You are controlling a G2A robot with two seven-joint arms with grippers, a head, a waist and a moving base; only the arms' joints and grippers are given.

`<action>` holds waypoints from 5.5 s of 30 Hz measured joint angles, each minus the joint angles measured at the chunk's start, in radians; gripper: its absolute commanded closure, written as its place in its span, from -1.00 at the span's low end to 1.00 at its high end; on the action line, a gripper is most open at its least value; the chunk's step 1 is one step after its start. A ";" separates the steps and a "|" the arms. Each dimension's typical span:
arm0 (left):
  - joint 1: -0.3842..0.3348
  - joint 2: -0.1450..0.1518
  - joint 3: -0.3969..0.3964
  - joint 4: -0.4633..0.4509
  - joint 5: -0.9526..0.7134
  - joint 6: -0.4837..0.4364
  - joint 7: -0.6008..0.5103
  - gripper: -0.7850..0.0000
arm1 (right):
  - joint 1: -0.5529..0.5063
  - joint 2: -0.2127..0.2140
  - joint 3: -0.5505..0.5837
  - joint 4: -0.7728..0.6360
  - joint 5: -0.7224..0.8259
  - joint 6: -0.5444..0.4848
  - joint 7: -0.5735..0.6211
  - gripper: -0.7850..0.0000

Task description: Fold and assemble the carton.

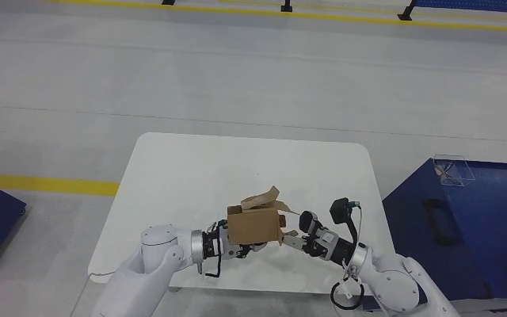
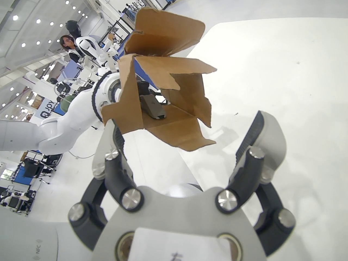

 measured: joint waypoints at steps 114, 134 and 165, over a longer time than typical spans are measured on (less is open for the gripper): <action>0.127 0.026 0.061 -0.167 0.284 -0.394 0.192 1.00 | 0.070 -0.059 -0.017 0.096 -0.172 0.243 -0.163 -1.00; 0.130 0.024 0.053 -0.163 0.301 -0.392 0.202 1.00 | 0.054 -0.081 -0.113 0.024 -0.444 0.345 -0.202 -1.00; 0.097 0.013 0.037 -0.123 0.246 -0.376 0.181 1.00 | 0.072 -0.099 -0.002 0.069 -0.319 0.364 -0.148 -1.00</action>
